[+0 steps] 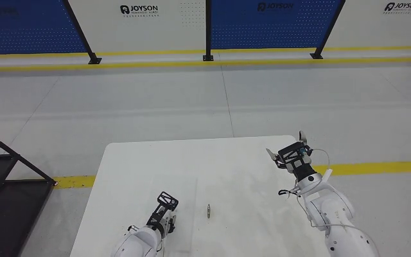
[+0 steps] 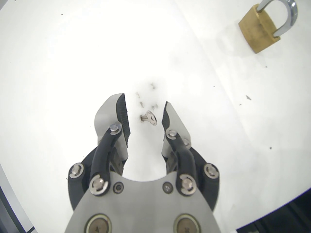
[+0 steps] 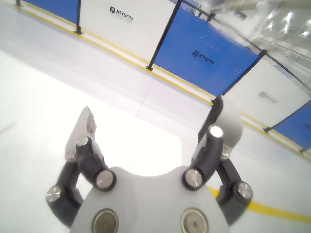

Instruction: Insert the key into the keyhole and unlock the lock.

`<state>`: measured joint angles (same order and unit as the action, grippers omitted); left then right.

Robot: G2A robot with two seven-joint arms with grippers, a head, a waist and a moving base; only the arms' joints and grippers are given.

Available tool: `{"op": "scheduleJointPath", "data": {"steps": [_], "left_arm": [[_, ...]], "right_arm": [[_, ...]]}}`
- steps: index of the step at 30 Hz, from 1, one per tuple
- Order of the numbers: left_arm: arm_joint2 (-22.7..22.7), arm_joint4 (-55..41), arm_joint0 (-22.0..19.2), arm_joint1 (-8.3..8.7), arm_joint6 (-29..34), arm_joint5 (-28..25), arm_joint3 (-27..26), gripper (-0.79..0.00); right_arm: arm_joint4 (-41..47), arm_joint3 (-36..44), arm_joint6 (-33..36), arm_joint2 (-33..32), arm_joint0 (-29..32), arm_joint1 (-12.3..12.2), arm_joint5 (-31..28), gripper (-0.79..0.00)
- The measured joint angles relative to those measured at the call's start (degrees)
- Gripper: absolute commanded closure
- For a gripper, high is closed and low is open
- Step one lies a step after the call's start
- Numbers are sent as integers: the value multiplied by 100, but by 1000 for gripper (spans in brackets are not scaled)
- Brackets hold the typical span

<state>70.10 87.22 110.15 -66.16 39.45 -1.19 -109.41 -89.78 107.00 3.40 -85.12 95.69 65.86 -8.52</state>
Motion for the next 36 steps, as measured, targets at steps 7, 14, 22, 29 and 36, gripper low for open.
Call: {"op": "scheduleJointPath", "data": {"steps": [7,14,22,29,36], "left_arm": [[-82,74,-105,-17,67,66,95,-123],[-97,222,-73,-25,-74,252,75,-55],[-36,246,31,-18,-138,257,-10,0],[61,84,167,-9,-317,209,-170,0],[212,-112,346,7,-522,177,-414,0]], "right_arm": [[0,0,0,0,0,0,0,-785],[0,0,0,0,0,0,0,-785],[0,0,0,0,0,0,0,-785],[0,0,0,0,0,0,0,-785],[0,0,0,0,0,0,0,-785]]}}
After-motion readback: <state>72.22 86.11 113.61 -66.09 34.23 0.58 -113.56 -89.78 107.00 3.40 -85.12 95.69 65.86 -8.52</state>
